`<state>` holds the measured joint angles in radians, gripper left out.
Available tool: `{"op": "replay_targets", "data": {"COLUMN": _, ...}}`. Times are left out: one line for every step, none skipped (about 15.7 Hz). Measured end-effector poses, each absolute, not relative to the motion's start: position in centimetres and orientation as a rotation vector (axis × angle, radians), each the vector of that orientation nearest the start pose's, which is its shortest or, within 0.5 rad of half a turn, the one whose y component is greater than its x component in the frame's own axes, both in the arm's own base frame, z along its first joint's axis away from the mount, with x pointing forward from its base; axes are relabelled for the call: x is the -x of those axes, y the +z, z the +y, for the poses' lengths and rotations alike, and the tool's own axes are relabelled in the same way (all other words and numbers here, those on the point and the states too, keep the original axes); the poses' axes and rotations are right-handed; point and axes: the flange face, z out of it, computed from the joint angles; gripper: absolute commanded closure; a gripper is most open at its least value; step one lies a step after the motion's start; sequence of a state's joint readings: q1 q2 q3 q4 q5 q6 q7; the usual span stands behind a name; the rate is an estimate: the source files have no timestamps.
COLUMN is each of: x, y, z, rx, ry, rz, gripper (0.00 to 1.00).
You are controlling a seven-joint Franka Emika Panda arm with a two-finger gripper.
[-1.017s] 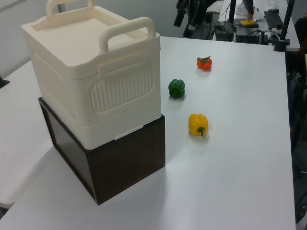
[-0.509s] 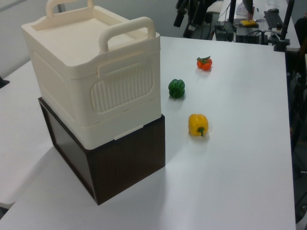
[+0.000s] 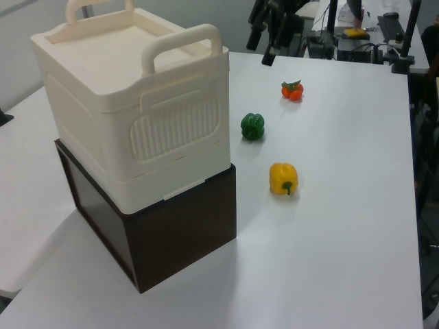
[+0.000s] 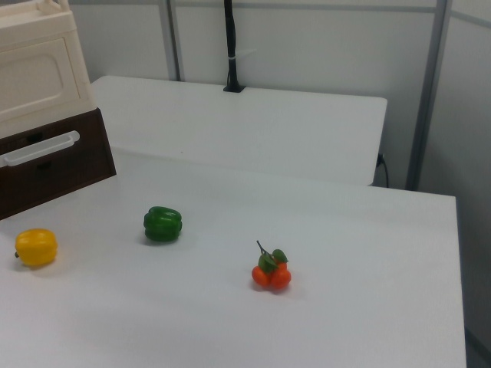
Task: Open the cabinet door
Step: 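Move the gripper over to the orange handle on the cream door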
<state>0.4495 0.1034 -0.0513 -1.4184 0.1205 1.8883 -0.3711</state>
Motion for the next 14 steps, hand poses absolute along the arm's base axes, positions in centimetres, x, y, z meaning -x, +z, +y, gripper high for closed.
{"op": "replay_targets", "data": {"x": -56.1, "y": 66.8, "z": 25.8, "rx": 2.754, "ry": -0.542, "rz": -1.115, "gripper": 0.11}}
{"op": "replay_targets", "data": {"x": -56.0, "y": 66.3, "z": 26.9, "rx": 2.744, "ry": -0.541, "rz": -1.134, "gripper": 0.12}}
{"op": "replay_targets", "data": {"x": -56.1, "y": 65.8, "z": 27.9, "rx": 2.734, "ry": -0.547, "rz": -1.15, "gripper": 0.15}}
{"op": "replay_targets", "data": {"x": -56.2, "y": 65.3, "z": 28.7, "rx": 2.726, "ry": -0.555, "rz": -1.163, "gripper": 0.17}}
{"op": "replay_targets", "data": {"x": -56.4, "y": 64.8, "z": 29.4, "rx": 2.72, "ry": -0.564, "rz": -1.171, "gripper": 0.22}}
{"op": "replay_targets", "data": {"x": -56.6, "y": 64.5, "z": 29.8, "rx": 2.715, "ry": -0.576, "rz": -1.174, "gripper": 0.25}}
{"op": "replay_targets", "data": {"x": -56.7, "y": 64.4, "z": 30.0, "rx": 2.712, "ry": -0.586, "rz": -1.176, "gripper": 0.27}}
{"op": "replay_targets", "data": {"x": -56.9, "y": 64.2, "z": 30.3, "rx": 2.709, "ry": -0.598, "rz": -1.177, "gripper": 0.29}}
{"op": "replay_targets", "data": {"x": -57.0, "y": 64.1, "z": 30.5, "rx": 2.705, "ry": -0.614, "rz": -1.178, "gripper": 0.34}}
{"op": "replay_targets", "data": {"x": -57.2, "y": 64.0, "z": 30.7, "rx": 2.702, "ry": -0.627, "rz": -1.18, "gripper": 0.36}}
{"op": "replay_targets", "data": {"x": -57.3, "y": 63.9, "z": 30.9, "rx": 2.702, "ry": -0.632, "rz": -1.182, "gripper": 0.4}}
{"op": "replay_targets", "data": {"x": -57.4, "y": 63.8, "z": 31.0, "rx": 2.702, "ry": -0.638, "rz": -1.183, "gripper": 0.41}}
{"op": "replay_targets", "data": {"x": -57.6, "y": 63.8, "z": 31.0, "rx": 2.7, "ry": -0.651, "rz": -1.181, "gripper": 0.43}}
{"op": "replay_targets", "data": {"x": -57.8, "y": 63.8, "z": 31.1, "rx": 2.696, "ry": -0.67, "rz": -1.178, "gripper": 0.43}}
